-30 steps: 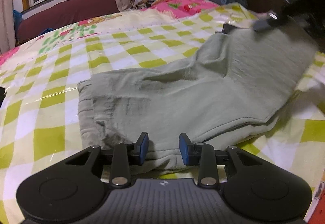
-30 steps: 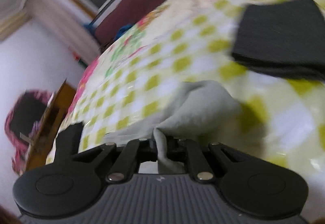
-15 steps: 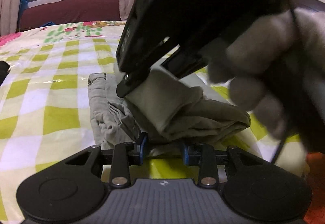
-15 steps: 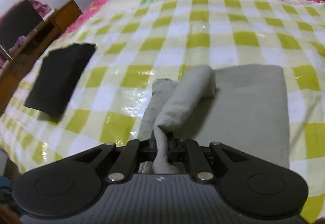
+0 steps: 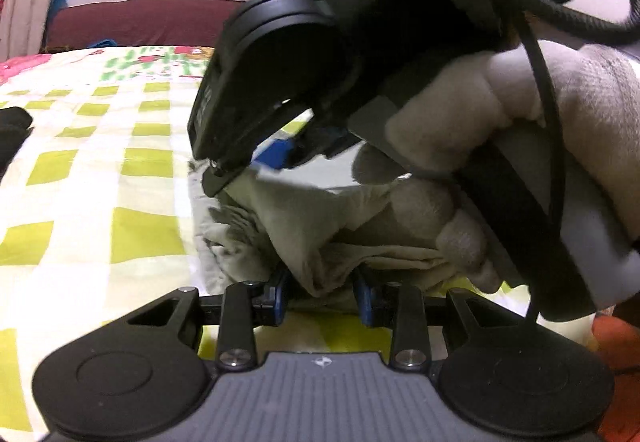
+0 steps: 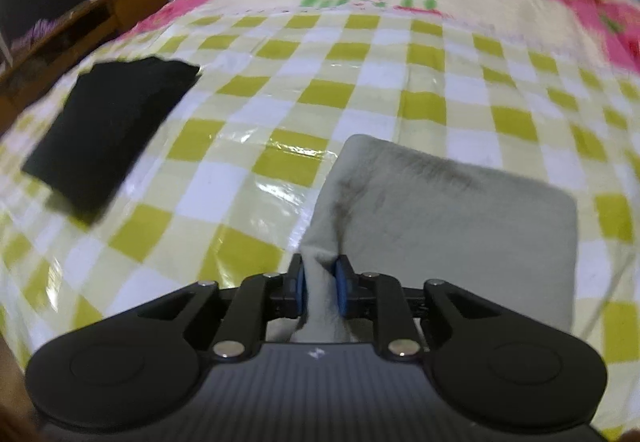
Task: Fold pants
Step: 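Open the right gripper and release the folded pants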
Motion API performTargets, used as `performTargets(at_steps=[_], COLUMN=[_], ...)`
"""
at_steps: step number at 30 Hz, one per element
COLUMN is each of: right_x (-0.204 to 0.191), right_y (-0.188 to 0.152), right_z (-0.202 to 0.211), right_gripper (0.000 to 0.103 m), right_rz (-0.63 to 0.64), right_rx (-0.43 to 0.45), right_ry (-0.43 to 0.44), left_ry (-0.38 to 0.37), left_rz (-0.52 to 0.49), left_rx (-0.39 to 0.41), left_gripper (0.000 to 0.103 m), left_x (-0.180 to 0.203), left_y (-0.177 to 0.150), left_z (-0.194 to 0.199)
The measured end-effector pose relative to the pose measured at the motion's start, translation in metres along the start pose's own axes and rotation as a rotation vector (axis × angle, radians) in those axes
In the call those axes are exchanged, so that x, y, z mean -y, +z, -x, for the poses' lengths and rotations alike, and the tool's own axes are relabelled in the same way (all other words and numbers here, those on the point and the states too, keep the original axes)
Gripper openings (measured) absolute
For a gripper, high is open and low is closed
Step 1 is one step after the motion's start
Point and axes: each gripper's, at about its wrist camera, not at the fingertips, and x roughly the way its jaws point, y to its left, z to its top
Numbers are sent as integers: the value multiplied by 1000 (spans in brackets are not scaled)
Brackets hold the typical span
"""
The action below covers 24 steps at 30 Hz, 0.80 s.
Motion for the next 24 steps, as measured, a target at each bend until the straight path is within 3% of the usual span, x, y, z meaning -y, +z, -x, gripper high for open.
performTargets(at_steps=[5, 9, 12, 18, 24], right_x=[4, 10, 16, 18, 36], right_y=[9, 17, 19, 17, 24], right_z=[3, 4, 2, -38, -20], right_gripper=[38, 38, 38, 41, 43], right_rz=[-37, -40, -41, -22, -117], right_rx=[16, 34, 46, -16, 48], right_ry=[50, 55, 72, 83, 209], left_ry=[-4, 4, 32, 142, 180], left_rz=[17, 4, 25, 4, -50], left_rx=[0, 8, 23, 82, 89], left_gripper=[47, 47, 48, 51, 54], left_x=[-10, -12, -15, -8, 4], left_y=[-1, -1, 0, 11, 27], left_z=[6, 17, 29, 59, 49])
